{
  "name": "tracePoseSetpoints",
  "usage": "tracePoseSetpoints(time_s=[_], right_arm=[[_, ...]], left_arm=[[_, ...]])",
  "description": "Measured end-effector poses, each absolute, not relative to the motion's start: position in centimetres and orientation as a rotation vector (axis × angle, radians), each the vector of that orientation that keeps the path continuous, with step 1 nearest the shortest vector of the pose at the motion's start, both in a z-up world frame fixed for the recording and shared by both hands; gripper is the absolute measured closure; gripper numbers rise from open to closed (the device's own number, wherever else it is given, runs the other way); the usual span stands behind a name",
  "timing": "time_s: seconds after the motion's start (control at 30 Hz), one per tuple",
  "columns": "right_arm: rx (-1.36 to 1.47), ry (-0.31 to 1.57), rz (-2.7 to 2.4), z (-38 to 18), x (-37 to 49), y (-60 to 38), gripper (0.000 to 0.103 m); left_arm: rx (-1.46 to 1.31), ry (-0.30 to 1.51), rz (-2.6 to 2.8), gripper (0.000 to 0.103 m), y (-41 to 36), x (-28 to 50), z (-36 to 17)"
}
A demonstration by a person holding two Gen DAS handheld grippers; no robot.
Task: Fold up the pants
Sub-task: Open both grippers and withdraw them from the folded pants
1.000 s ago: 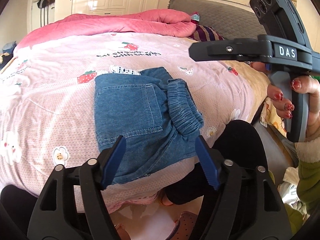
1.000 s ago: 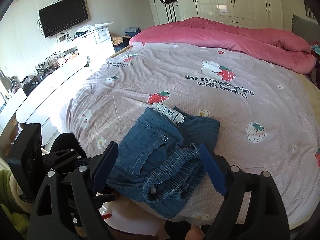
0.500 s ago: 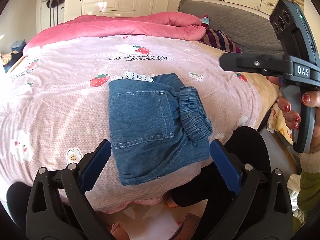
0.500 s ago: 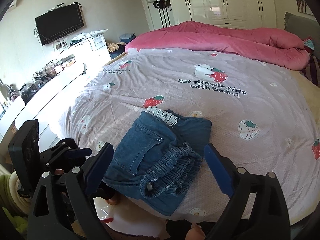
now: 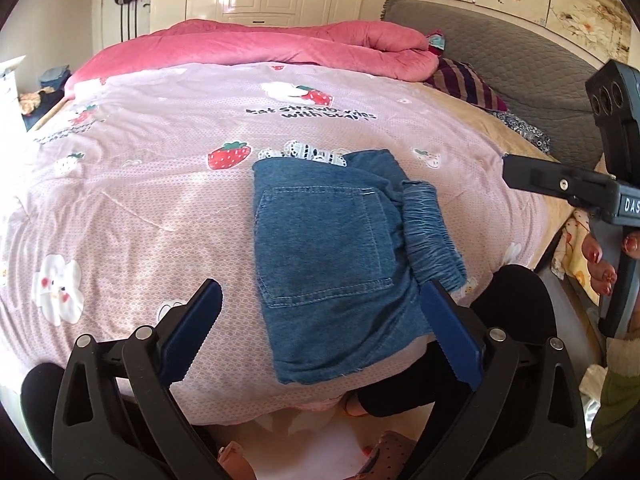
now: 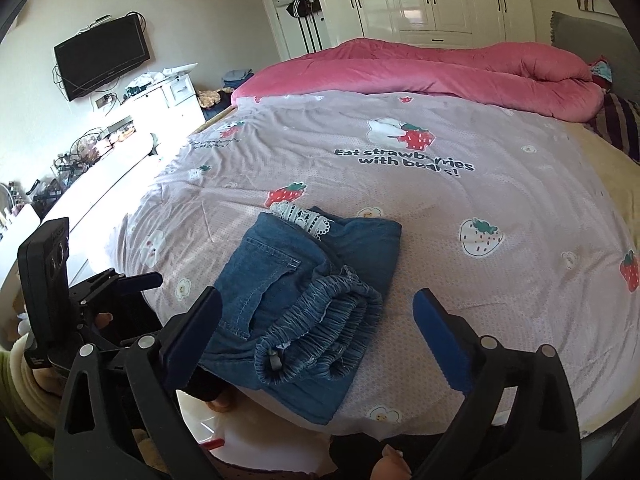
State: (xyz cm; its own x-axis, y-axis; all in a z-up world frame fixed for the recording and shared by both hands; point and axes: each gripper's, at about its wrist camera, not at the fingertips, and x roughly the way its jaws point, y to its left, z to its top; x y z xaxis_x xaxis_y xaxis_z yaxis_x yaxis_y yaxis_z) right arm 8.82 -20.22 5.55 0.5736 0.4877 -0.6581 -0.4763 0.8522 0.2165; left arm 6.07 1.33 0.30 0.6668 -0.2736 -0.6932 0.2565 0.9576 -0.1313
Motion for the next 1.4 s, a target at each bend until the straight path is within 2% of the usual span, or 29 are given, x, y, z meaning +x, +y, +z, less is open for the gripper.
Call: tracePoseSetpoints(time_s=[0.8, 0.83, 0.9, 0.93, 1.1, 1.17, 1.2, 1.4], right_arm=[[0.154, 0.954, 0.569, -2.7, 12.7, -19.8, 0.007], [0.159, 0.958, 0.583, -2.9, 12.8, -19.7, 0.007], [0.175, 0.972, 0.623, -3.2, 13.0, -19.2, 0.018], [0.177, 0.978, 0.62, -3.3, 13.1, -19.1, 0.018], [0.163, 0.975, 0.589, -3.1, 13.1, -18.9, 0.016], [0.126, 0.928, 0.567, -1.8, 12.1, -18.9, 0.015], [0.109, 0.908, 0.56, -1.2, 11.6, -18.9, 0.01], [0.045, 0.813, 0.519, 1.9, 8.7, -19.0, 0.008]], left_arm=[[-0.044, 0.893, -0.286, 0.01, 2.1, 10.7, -4.6], [-0.047, 0.895, -0.287, 0.01, 2.1, 10.8, -4.7], [-0.06, 0.899, -0.297, 0.01, 2.0, 10.9, -4.9], [-0.061, 0.901, -0.297, 0.01, 2.0, 10.9, -5.0], [-0.057, 0.897, -0.289, 0.01, 1.9, 10.6, -4.6], [-0.051, 0.889, -0.279, 0.01, 1.9, 10.2, -4.2], [-0.051, 0.882, -0.275, 0.01, 2.0, 9.9, -3.8], [-0.072, 0.851, -0.237, 0.01, 2.6, 8.1, -1.8]])
